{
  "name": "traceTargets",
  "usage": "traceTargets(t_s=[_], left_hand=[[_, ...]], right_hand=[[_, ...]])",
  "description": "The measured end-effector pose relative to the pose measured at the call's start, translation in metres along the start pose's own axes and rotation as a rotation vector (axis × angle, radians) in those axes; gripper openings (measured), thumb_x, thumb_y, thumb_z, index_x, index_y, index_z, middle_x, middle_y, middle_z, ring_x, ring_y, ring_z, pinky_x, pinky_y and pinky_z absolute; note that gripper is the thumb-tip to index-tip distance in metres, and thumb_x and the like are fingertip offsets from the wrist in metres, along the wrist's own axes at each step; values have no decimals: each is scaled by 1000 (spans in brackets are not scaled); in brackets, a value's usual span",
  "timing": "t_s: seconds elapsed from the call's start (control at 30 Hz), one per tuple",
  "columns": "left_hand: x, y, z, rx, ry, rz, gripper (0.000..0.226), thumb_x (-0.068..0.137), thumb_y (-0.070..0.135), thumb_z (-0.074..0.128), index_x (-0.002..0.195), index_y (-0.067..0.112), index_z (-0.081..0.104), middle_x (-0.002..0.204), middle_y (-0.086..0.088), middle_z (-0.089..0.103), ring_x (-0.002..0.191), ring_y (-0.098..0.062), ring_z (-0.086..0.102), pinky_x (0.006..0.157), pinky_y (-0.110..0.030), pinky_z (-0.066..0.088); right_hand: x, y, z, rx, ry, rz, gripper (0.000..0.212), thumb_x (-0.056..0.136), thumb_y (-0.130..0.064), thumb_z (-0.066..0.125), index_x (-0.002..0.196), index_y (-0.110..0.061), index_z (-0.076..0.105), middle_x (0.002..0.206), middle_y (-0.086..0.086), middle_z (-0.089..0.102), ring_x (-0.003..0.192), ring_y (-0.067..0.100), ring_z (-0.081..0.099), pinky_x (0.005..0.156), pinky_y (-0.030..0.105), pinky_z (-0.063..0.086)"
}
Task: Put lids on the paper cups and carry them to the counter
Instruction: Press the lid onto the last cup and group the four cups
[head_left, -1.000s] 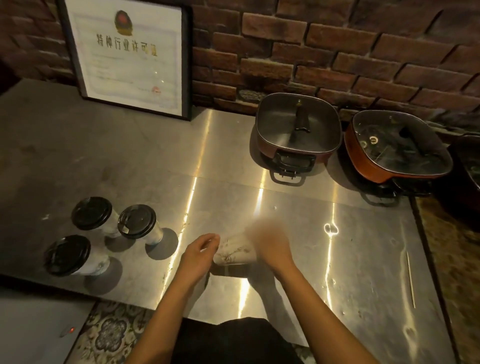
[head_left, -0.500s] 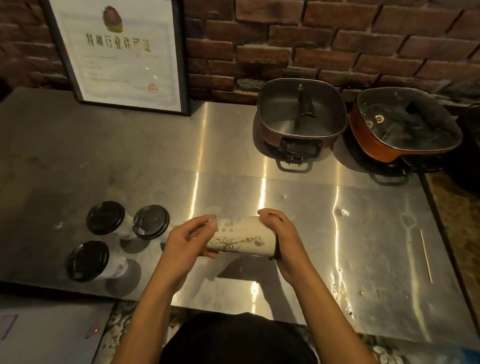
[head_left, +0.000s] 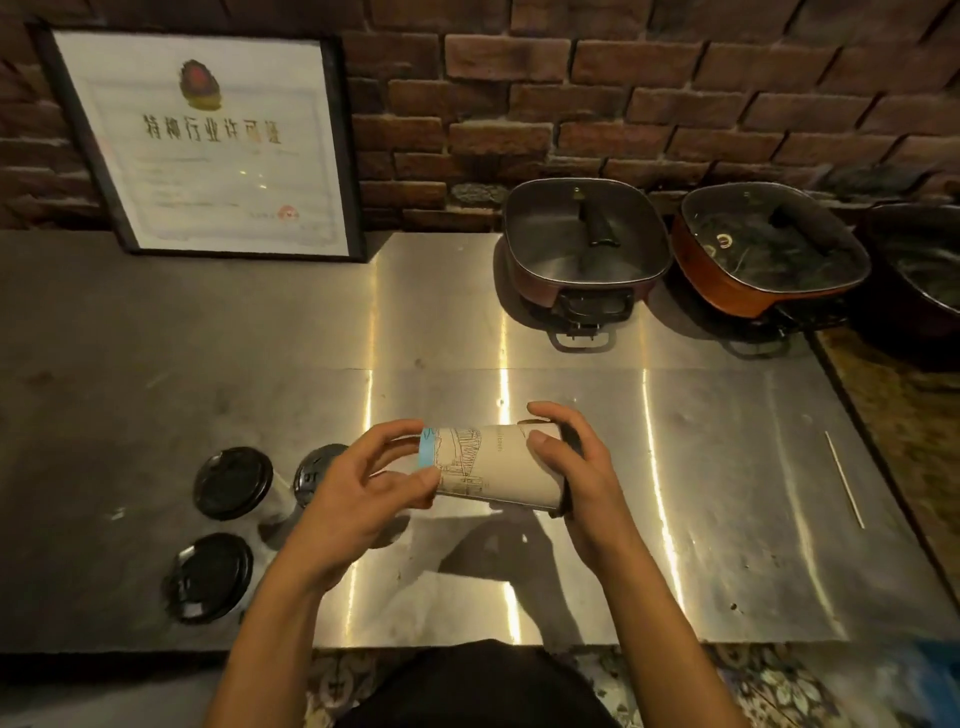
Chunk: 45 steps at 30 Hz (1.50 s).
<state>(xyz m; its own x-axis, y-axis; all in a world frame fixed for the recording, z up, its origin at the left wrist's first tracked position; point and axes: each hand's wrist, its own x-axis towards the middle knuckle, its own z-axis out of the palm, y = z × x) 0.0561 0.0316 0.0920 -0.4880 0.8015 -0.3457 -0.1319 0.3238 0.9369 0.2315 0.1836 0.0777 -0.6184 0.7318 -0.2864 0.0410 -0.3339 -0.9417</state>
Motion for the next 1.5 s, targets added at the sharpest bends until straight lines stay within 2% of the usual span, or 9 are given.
traceTargets(t_s=[0.17, 0.37, 0.53, 0.67, 0.8, 1.03, 1.17, 1.33, 1.5], left_hand=[[-7, 1, -10, -56, 103, -19, 61, 66, 54, 74, 122, 28, 66, 109, -2, 76, 79, -30, 77, 79, -49, 64], [-19, -8, -27, -75, 56, 54, 56, 75, 31, 75, 130, 27, 62, 123, 2, 68, 101, -21, 74, 83, -38, 63], [-20, -9, -22, -126, 130, -30, 47, 78, 42, 69, 123, 31, 65, 114, -2, 73, 75, -24, 74, 74, -37, 63], [-27, -8, -26, -136, 81, 32, 40, 86, 24, 72, 124, 32, 65, 113, 14, 73, 86, -22, 75, 77, -37, 62], [-24, -8, -26, -97, 121, 16, 32, 92, 31, 64, 124, 32, 65, 114, 3, 72, 76, -21, 73, 65, -27, 60], [-26, -12, -31, -70, 94, 77, 47, 76, 38, 72, 123, 33, 68, 123, 8, 70, 97, -21, 73, 74, -40, 63], [-24, -9, -25, -73, 167, 55, 46, 83, 39, 65, 128, 27, 65, 117, 2, 70, 78, -19, 75, 60, -24, 58], [-28, -11, -30, -100, 96, 73, 46, 80, 29, 74, 125, 31, 67, 126, 6, 68, 96, -24, 74, 75, -38, 62], [-24, -5, -23, -60, 182, 61, 43, 83, 38, 66, 125, 27, 67, 116, 4, 70, 81, -24, 73, 66, -34, 64]], right_hand=[[-10, 0, 23, 9, 32, -15, 39, 81, -39, 65, 120, -34, 64, 120, 3, 61, 109, 28, 62, 57, 25, 53], [-15, 2, 41, 8, 41, 2, 41, 81, -41, 65, 122, -35, 63, 120, 6, 60, 109, 29, 63, 56, 25, 54], [-17, 4, 45, -27, 48, -39, 38, 84, -37, 63, 122, -36, 62, 115, -2, 64, 108, 23, 65, 59, 27, 57], [-16, 5, 45, -34, 62, -35, 36, 86, -36, 62, 121, -37, 63, 115, 1, 65, 107, 24, 66, 57, 26, 56], [-18, 5, 48, -26, 52, -30, 38, 84, -35, 63, 122, -35, 62, 115, 1, 64, 108, 25, 66, 58, 26, 56], [-17, 3, 48, -24, 61, -22, 40, 83, -37, 63, 123, -35, 63, 118, 3, 63, 109, 27, 64, 59, 24, 56], [-17, 1, 48, -24, 60, -32, 44, 82, -37, 62, 126, -31, 62, 119, 5, 62, 109, 27, 64, 54, 20, 53], [-17, -2, 45, -12, 56, -34, 46, 82, -35, 61, 128, -28, 61, 121, 6, 62, 106, 25, 63, 53, 18, 51], [-17, -3, 42, -5, 39, -45, 44, 83, -34, 61, 127, -29, 61, 120, 3, 64, 105, 26, 66, 54, 22, 53]])
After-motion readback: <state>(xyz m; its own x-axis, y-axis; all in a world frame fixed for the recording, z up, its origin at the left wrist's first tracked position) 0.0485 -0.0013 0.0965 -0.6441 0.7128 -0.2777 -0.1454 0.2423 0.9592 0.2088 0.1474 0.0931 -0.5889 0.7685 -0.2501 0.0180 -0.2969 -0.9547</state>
